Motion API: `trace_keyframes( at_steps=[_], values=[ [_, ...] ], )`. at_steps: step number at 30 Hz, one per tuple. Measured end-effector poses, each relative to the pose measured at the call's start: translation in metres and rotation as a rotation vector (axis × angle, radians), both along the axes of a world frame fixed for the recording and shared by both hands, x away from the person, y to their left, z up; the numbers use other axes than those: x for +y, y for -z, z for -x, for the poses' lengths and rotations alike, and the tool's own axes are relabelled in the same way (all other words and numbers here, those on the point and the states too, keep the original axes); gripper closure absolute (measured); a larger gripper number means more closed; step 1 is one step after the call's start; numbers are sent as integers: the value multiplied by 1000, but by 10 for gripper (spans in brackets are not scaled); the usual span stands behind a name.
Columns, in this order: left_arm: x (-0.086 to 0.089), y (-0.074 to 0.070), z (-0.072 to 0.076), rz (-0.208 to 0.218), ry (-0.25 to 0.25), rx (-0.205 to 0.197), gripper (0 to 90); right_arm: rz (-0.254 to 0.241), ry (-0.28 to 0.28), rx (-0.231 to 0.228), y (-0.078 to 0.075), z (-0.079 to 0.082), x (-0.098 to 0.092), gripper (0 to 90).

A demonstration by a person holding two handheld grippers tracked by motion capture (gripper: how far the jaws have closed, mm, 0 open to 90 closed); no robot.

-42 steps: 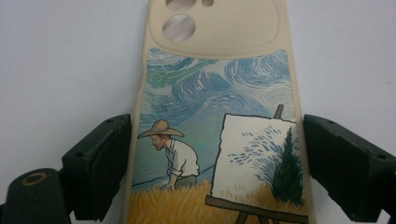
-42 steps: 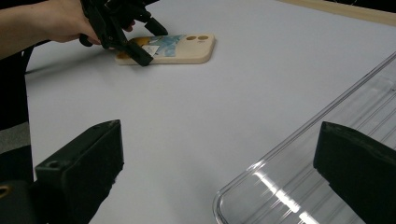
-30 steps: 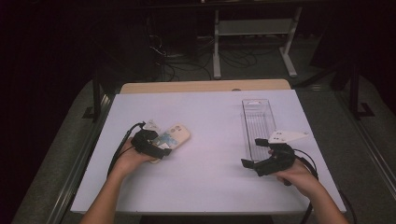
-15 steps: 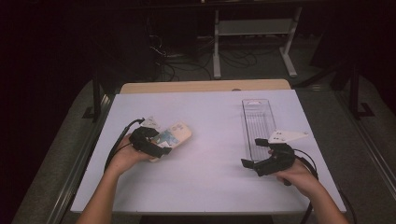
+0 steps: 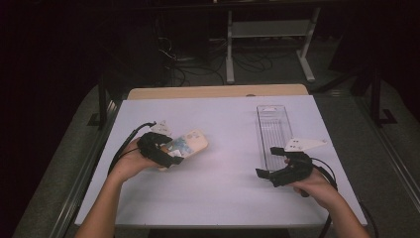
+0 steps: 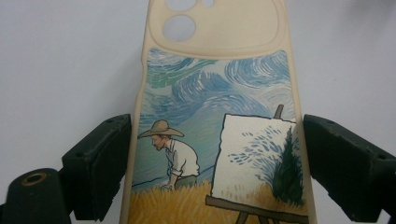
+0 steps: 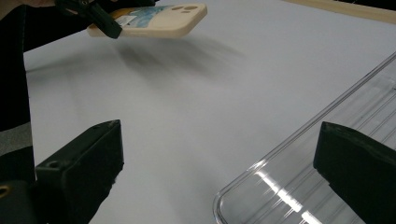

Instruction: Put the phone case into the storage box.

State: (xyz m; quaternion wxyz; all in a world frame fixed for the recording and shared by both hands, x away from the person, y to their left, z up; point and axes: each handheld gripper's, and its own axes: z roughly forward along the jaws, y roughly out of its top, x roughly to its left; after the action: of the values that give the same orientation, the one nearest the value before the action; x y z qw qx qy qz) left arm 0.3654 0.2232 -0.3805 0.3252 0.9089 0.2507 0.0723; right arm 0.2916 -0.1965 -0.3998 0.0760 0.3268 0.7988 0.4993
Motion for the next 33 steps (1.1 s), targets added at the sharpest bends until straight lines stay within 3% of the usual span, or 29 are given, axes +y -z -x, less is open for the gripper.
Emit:
trace_keyframes(
  at_steps=[6,14,23,33],
  values=[
    [-8,-12,-2,12,63,-7,108,2,-1,-2,0,0,0,12],
    [-23,-24,-4,-4,148,-24,108,1,-3,-1,0,0,0,12],
    [-40,-29,-4,-2,239,-40,109,-2,-3,0,0,0,0,12],
    [-54,-29,-3,1,328,-17,108,-6,1,1,0,0,0,12]
  ],
)
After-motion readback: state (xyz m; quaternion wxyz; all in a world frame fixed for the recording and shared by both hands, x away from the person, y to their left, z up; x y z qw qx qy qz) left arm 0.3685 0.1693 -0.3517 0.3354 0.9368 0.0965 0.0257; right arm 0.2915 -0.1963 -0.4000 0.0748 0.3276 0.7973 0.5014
